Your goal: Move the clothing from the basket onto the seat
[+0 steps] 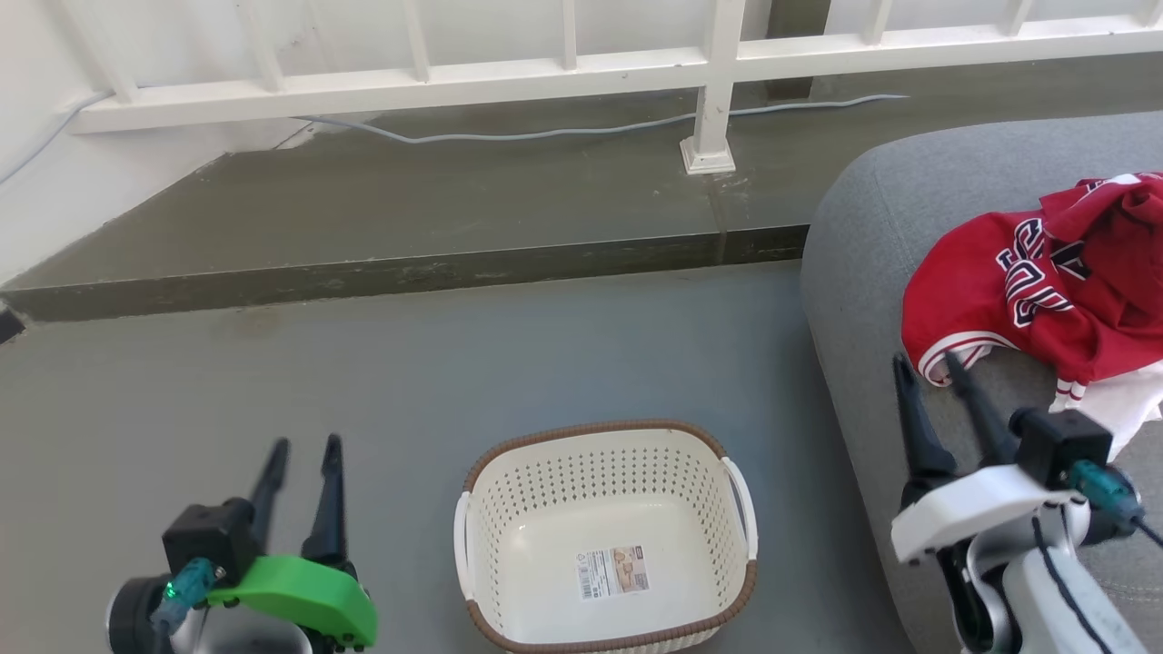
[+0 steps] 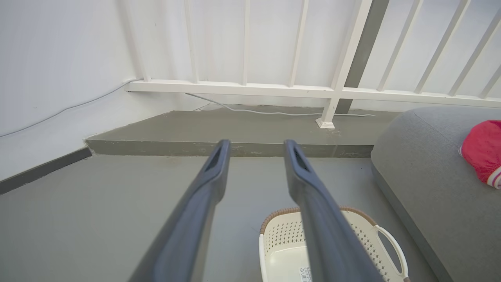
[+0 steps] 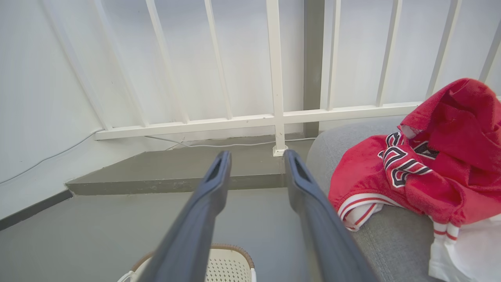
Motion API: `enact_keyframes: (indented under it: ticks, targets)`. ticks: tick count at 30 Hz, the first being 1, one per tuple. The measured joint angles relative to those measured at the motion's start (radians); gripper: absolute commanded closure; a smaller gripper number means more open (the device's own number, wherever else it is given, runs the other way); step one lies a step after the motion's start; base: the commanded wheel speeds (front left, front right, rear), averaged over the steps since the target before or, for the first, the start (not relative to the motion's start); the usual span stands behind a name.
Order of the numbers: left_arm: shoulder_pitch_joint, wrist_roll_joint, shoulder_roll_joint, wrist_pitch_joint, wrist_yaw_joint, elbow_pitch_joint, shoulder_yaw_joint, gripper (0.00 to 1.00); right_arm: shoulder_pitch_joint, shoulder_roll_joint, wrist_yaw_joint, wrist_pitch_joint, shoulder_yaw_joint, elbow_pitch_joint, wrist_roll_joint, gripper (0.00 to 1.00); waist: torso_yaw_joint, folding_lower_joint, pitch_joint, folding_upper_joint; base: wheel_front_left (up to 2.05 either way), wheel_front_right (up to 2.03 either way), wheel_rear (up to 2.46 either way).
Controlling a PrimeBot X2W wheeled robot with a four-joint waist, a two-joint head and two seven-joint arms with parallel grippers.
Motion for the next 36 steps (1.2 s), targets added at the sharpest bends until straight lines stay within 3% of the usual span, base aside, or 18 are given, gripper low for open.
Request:
enact_keyframes:
  ticks: [11, 22, 36]
  targets:
    - [0.02, -0.055, -0.023, 0.003, -0.011, 0.036, -0.005, 1.0, 0.037, 0.025, 0.009, 0.014, -0.013, 0.044, 0.056, 1.0, 0.004, 0.0, 0.001, 0.0, 0.0, 0.0, 0.0]
    - [0.02, -0.233, -0.03, 0.022, -0.029, 0.045, 0.036, 1.0, 0.034, 0.034, 0.026, 0.063, -0.055, 0.058, 0.264, 1.0, 0.011, 0.0, 0.001, 0.0, 0.0, 0.0, 0.0]
    - [0.019, -0.407, -0.046, 0.061, -0.064, 0.064, 0.077, 1.0, 0.026, 0.052, 0.047, 0.115, -0.104, 0.069, 0.435, 1.0, 0.018, 0.0001, 0.002, 0.0, 0.0, 0.0, 0.0]
